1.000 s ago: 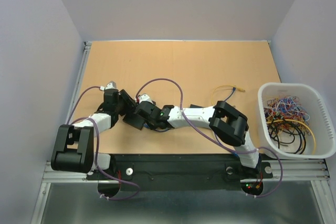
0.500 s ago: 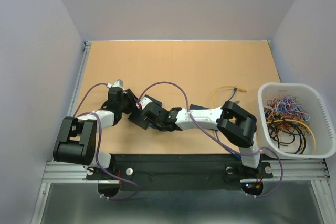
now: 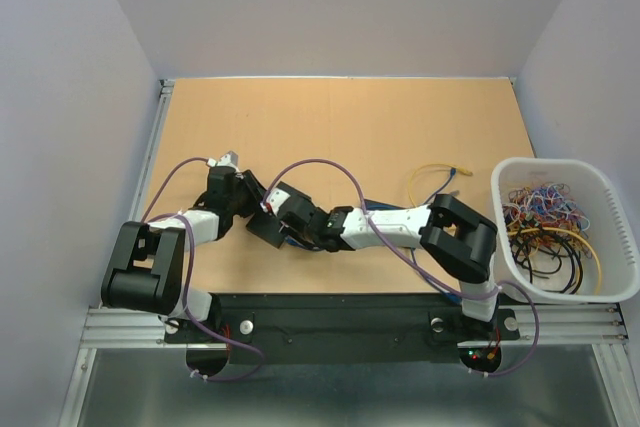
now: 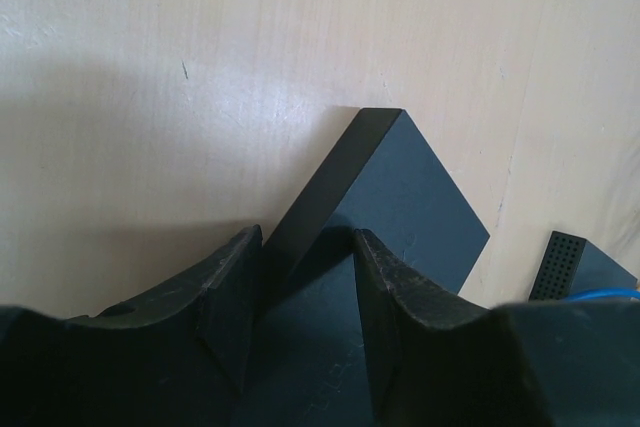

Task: Insert the plug into the switch port

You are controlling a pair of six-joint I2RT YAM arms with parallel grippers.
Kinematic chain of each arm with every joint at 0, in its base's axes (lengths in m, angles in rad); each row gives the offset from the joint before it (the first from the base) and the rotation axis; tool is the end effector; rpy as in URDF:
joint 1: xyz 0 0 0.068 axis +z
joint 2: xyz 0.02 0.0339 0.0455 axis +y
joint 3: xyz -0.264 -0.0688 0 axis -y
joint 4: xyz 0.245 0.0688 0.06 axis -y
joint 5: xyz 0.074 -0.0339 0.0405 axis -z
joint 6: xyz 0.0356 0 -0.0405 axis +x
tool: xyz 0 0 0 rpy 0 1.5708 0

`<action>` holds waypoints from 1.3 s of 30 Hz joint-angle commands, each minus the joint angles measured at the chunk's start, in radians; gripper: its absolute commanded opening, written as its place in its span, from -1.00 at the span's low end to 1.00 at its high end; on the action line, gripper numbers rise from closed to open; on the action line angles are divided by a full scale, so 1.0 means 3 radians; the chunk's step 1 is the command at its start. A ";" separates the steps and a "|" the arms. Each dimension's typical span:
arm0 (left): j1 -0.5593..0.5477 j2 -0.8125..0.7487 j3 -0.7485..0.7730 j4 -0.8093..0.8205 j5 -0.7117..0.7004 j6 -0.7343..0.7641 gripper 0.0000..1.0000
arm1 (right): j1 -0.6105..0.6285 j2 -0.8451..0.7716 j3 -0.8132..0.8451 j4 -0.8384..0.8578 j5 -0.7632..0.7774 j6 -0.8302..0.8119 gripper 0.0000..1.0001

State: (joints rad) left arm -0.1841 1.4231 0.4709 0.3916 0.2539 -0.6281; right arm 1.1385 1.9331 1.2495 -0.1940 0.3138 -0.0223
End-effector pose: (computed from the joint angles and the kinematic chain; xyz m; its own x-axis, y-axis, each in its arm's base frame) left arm 0.2579 -0.0571 0.1522 -0.6500 -0.4575 -0.6068 0.0055 0.7957 -0.6057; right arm 0.1819 0.3680 0.1692 -0.3048 -0.7112 -0.6335 -0.7880 0.5619 -0.2516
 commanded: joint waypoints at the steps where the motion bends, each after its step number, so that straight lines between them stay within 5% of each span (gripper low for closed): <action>1: -0.0123 0.0037 -0.0015 -0.0104 0.0217 0.0008 0.00 | -0.0016 0.0086 0.0161 0.0621 -0.0039 -0.0018 -0.99; 17: -0.0286 0.0114 -0.0015 -0.0083 0.0268 0.0013 0.00 | -0.0139 0.0147 0.0191 0.0938 -0.0146 -0.0084 -0.99; 32: -0.0859 0.0037 -0.0302 0.0065 0.0207 -0.0330 0.00 | -0.0236 0.0740 0.1469 0.0713 -0.0120 -0.0018 -0.99; 39: -0.0869 0.0037 -0.0261 0.0081 0.0136 -0.0340 0.01 | -0.0236 0.0751 0.1286 0.0708 -0.0115 0.0054 -0.99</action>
State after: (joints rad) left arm -0.3214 1.4322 0.4210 0.5510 -0.0280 -0.6323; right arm 1.0554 2.1460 1.5890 -0.4629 0.3359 -0.0425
